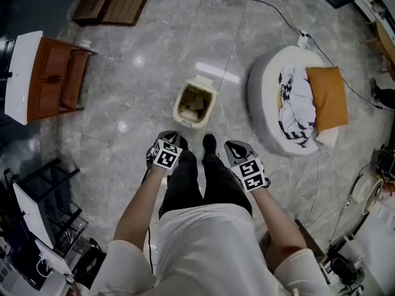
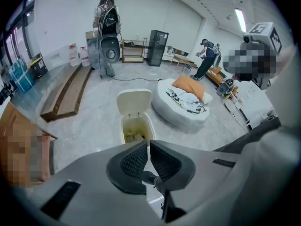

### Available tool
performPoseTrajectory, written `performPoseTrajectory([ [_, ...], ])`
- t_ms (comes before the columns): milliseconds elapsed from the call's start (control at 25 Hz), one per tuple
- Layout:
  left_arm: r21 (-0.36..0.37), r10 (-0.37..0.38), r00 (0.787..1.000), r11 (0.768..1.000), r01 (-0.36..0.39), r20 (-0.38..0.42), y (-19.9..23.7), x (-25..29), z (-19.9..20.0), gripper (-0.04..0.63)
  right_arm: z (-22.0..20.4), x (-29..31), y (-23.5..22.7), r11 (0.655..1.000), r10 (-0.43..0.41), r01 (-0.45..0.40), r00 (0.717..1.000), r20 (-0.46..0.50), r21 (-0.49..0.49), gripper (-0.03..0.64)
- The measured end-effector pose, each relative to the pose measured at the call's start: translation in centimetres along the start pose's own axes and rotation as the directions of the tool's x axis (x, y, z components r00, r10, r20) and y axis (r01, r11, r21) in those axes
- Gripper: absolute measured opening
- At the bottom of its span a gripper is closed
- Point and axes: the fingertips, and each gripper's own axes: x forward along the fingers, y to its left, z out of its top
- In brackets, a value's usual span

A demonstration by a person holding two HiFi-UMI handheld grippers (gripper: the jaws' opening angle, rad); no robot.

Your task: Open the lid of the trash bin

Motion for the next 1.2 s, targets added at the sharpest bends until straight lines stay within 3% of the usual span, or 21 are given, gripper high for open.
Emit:
performPoseTrajectory([
  [280,-0.014,0.022,0.991,1.0,-0.021,0.134,-0.2,-6.1,2.7,0.021,2.9,-3.0,0.3,1.0,-0.014,0.014,0.998,0.063,0.01,0.031],
  [600,-0.009,0.091,0.948,0.996,-0.093,0.306,1.2,-14.5,6.1,0.021,7.8,-6.9,0.5,0.995,-0.027,0.041,0.989,0.147,-0.09,0.031],
  [880,-0.014,0.125,0.88,0.991,-0.133,0.459,1.5,-22.1,9.3,0.021,12.7,-11.0,0.3,0.987,-0.05,0.088,0.965,0.259,-0.138,0.031],
  [1040,-0.084,0.16,0.811,0.987,-0.136,0.562,2.3,-26.5,11.2,0.021,14.5,-13.2,0.5,0.978,-0.048,0.105,0.954,0.297,-0.18,0.031],
  [1200,-0.091,0.183,0.75,0.983,-0.162,0.635,2.6,-30.6,12.6,0.021,16.6,-15.9,0.1,0.971,-0.063,0.141,0.929,0.364,-0.191,0.031],
])
